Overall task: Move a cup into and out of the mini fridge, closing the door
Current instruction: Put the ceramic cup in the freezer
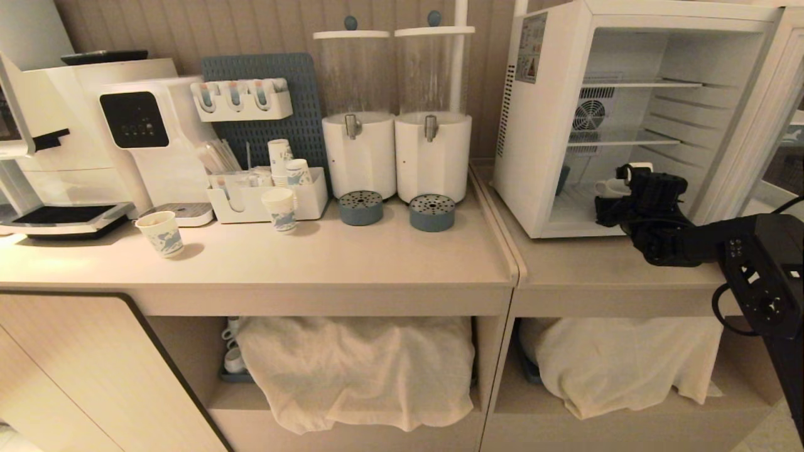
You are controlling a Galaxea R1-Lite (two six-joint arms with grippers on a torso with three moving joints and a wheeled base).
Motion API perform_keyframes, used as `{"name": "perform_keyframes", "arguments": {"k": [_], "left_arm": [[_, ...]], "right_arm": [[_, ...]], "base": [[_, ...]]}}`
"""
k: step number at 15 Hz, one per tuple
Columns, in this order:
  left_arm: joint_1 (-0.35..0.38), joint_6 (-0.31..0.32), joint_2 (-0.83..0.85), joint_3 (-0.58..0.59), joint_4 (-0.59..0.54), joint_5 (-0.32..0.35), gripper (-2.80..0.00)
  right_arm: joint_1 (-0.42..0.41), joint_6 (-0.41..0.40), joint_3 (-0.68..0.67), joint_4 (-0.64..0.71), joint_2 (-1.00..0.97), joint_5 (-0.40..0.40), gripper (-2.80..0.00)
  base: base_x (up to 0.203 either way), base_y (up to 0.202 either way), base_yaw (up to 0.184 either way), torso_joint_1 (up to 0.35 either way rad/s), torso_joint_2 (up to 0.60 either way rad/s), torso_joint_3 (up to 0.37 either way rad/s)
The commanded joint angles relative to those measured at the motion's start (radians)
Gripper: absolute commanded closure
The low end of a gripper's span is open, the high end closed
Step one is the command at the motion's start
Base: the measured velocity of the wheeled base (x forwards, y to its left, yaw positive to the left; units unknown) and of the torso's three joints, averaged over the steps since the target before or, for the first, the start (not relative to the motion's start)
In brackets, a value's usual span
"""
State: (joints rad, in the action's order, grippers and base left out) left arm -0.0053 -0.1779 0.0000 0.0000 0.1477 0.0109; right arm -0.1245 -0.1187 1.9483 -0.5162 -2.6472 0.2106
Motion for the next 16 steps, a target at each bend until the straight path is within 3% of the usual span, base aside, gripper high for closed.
{"name": "perform_keyframes", "arguments": {"k": [1, 11, 16], "left_arm": [[-0.001, -0.002, -0.003, 0.040, 0.001, 0.000, 0.00], [-0.001, -0.002, -0.005, 0.040, 0.001, 0.000, 0.00], [-0.001, 0.000, -0.005, 0.040, 0.001, 0.000, 0.00]], "right_arm": [[0.000, 0.000, 0.000, -0.001, -0.005, 0.001, 0.00], [0.000, 0.001, -0.031, -0.001, 0.067, 0.012, 0.00], [-0.001, 0.041, -0.149, 0.073, 0.243, -0.023, 0.00]], "base": [[0.000, 0.000, 0.000, 0.000, 0.00, 0.000], [0.000, 0.000, 0.000, 0.000, 0.00, 0.000], [0.000, 0.000, 0.000, 0.000, 0.00, 0.000]]}}
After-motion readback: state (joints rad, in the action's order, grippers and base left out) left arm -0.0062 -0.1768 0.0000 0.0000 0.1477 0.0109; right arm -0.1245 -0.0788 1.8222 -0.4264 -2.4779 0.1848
